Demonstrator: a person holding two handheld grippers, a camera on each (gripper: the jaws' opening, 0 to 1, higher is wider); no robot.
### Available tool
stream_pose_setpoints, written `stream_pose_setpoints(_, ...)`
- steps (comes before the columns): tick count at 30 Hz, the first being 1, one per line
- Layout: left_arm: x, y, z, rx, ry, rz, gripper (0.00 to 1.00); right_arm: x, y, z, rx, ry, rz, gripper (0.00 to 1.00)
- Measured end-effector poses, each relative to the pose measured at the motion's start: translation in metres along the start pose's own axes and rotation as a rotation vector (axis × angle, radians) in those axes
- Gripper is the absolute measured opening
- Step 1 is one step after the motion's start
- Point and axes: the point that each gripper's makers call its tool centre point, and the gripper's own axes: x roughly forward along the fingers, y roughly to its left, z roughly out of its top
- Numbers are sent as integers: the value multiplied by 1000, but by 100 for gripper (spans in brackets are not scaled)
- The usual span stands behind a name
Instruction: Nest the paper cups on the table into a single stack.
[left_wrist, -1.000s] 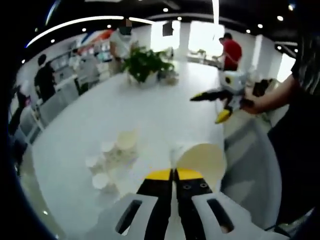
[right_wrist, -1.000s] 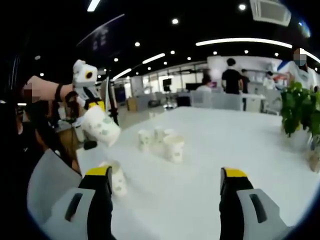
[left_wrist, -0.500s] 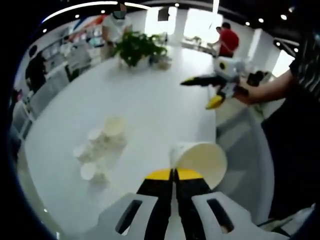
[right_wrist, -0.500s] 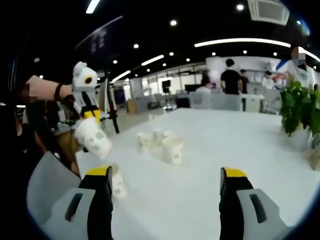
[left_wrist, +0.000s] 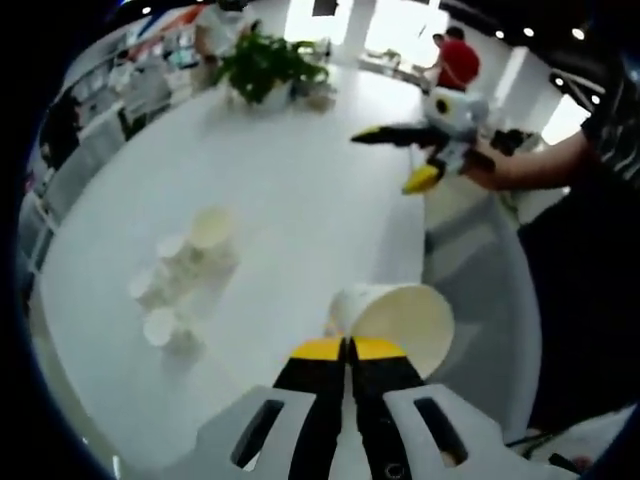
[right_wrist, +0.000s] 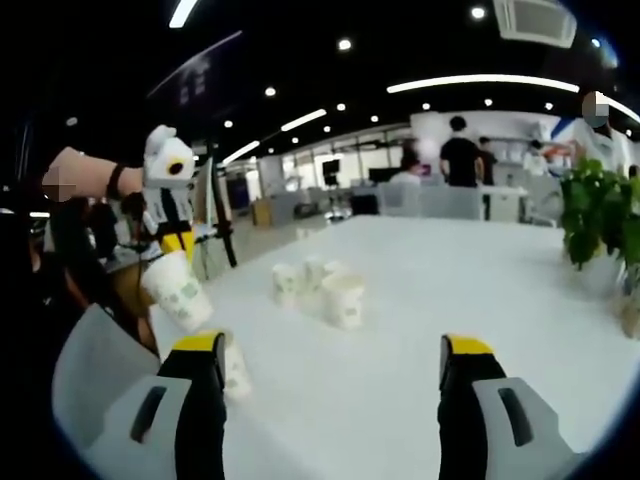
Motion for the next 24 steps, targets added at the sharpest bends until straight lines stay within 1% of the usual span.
stream_pose_setpoints(7, 9, -1, 3, -2, 51, -29, 0, 0, -2, -4, 13, 5, -4, 86)
stream_pose_setpoints(10, 15, 0, 5, 2, 83, -33, 0, 0, -3, -5, 19, 2, -6, 86)
stream_pose_setpoints(13, 19, 0, 6, 1, 101, -40, 0, -1, -4, -8, 23, 3, -7, 86)
stream_pose_setpoints(14, 20, -1, 7, -13, 106, -52, 0, -1, -4, -8, 25, 3, -8, 86)
stream_pose_setpoints(16, 23, 0, 8, -18, 116, -53, 0, -2, -6, -10, 32, 0, -10, 86)
stream_pose_setpoints(17, 24, 0, 7, -16, 129, -54, 0, -2, -6, -10, 34, 1, -13, 86)
stream_pose_setpoints(20, 27, 5, 0, 2, 192, -44, 0, -3, -6, -10, 41, -4, -17, 86)
stream_pose_setpoints(24, 31, 5, 2, -2, 196, -55, 0, -4, -7, -10, 43, -2, -18, 85)
